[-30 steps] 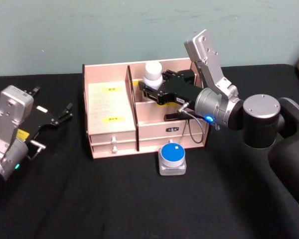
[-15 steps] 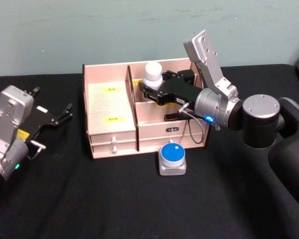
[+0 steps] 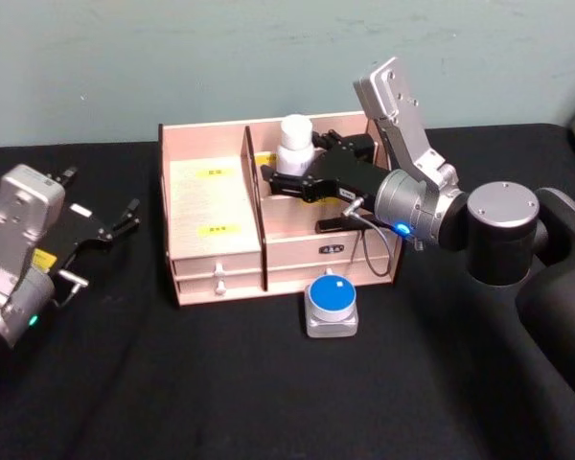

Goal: Pick up the facial cleanser and watermelon frost from the table and place them into the tiered storage box.

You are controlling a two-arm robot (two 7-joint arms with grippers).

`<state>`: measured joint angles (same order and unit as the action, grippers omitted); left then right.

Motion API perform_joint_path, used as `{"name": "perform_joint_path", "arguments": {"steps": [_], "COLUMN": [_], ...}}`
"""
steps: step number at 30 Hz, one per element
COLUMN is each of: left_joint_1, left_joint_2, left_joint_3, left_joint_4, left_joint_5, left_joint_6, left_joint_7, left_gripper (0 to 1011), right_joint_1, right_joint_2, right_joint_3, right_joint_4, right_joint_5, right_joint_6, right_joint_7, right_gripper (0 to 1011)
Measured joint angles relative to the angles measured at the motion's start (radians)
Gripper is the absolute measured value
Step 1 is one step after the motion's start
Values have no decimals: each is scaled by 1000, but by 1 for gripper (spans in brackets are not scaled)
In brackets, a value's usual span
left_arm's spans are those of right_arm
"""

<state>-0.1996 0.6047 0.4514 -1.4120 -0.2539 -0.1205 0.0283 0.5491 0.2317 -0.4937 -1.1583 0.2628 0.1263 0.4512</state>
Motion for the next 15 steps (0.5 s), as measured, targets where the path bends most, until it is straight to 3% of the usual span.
{"name": "perform_joint_path", "arguments": {"steps": [2,7,15], "left_joint_1": [0,0,0], "left_joint_2": [0,0,0], "left_joint_3": [0,0,0], "left_joint_4": [0,0,0], "left_joint_5": [0,0,0], "left_joint_6": [0,0,0], "left_joint_7": [0,0,0], "left_gripper": [1010,1009,1010], "right_joint_1": [0,-22,-76], "right_joint_2": [0,33,123], "right_joint_3": [0,12,28], "right_joint_4": [0,-80,-261], "right_joint_5": [0,7,12], "right_joint_6": [0,32,98], "right_joint_7": [0,2,9], "right_gripper": [1002,1002,1002]}}
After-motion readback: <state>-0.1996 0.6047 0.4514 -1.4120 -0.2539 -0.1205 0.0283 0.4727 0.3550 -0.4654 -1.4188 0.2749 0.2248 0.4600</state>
